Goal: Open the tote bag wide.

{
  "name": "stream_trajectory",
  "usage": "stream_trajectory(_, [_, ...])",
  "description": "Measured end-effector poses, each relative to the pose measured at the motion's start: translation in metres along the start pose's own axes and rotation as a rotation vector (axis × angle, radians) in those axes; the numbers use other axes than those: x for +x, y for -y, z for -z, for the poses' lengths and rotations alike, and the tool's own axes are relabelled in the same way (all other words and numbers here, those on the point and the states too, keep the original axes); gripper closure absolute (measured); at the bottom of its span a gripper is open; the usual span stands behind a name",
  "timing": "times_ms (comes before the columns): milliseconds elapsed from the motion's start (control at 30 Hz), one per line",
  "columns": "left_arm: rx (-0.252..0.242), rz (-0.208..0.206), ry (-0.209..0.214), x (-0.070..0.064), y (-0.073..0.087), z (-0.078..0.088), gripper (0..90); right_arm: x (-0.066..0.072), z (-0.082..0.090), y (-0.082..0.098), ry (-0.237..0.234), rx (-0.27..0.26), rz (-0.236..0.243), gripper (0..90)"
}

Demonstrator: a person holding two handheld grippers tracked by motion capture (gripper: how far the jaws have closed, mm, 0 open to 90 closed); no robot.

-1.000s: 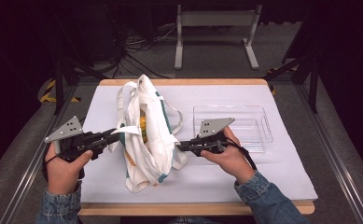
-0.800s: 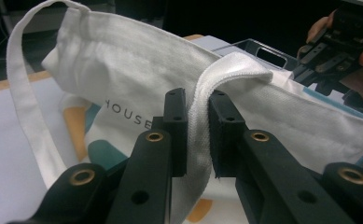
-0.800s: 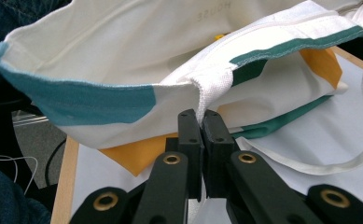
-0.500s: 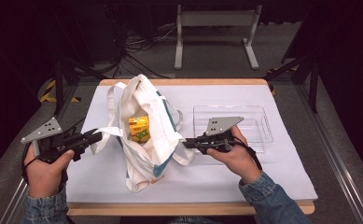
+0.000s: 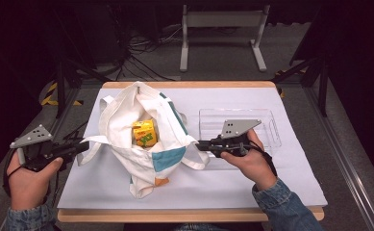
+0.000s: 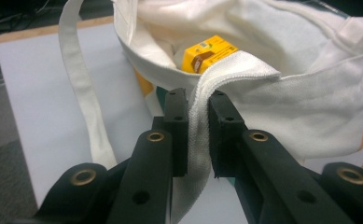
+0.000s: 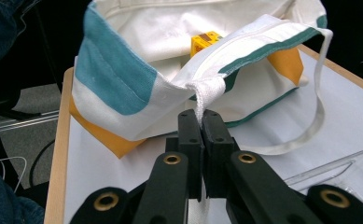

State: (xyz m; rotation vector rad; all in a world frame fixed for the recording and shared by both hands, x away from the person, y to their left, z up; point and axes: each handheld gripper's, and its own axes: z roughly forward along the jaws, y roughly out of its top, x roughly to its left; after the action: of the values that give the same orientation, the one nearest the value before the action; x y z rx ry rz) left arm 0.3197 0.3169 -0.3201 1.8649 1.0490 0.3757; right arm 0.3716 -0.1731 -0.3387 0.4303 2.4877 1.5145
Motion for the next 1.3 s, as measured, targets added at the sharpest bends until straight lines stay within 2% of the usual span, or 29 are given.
stream_trajectory(133, [0.037, 0.010, 0.009, 0.004, 0.002, 0.001, 79.9, -0.001, 0.003, 0.001, 0.010, 0.002, -0.002, 87.8])
stream_trajectory(267, [0.062, 0.052, -0.006, 0.006, 0.004, 0.000, 79.9, -0.001, 0.004, 0.001, 0.017, 0.007, -0.002, 87.8])
stream_trajectory(367, [0.066, 0.052, -0.005, 0.008, 0.005, 0.000, 79.9, -0.001, 0.006, 0.002, 0.020, 0.008, -0.007, 87.8])
stream_trajectory(500, [0.084, 0.053, -0.024, 0.011, 0.006, -0.003, 79.9, -0.002, 0.006, 0.003, 0.023, 0.014, -0.010, 87.9])
stream_trajectory(667, [0.076, 0.073, 0.000, 0.017, 0.010, -0.008, 79.9, -0.003, 0.003, 0.006, 0.025, 0.030, -0.018, 87.9])
stream_trajectory(1000, [0.122, 0.105, 0.020, 0.029, 0.018, -0.021, 79.8, -0.005, -0.004, 0.012, 0.023, 0.068, -0.034, 87.9])
stream_trajectory(1200, [0.148, 0.109, 0.045, 0.036, 0.024, -0.030, 79.9, -0.007, -0.011, 0.027, 0.014, 0.118, -0.058, 87.9])
stream_trajectory(1233, [0.151, 0.127, 0.055, 0.036, 0.025, -0.031, 79.9, -0.007, -0.012, 0.029, 0.012, 0.123, -0.059, 87.9])
stream_trajectory(1300, [0.164, 0.136, 0.064, 0.040, 0.028, -0.035, 79.9, -0.008, -0.016, 0.034, 0.008, 0.137, -0.069, 87.9])
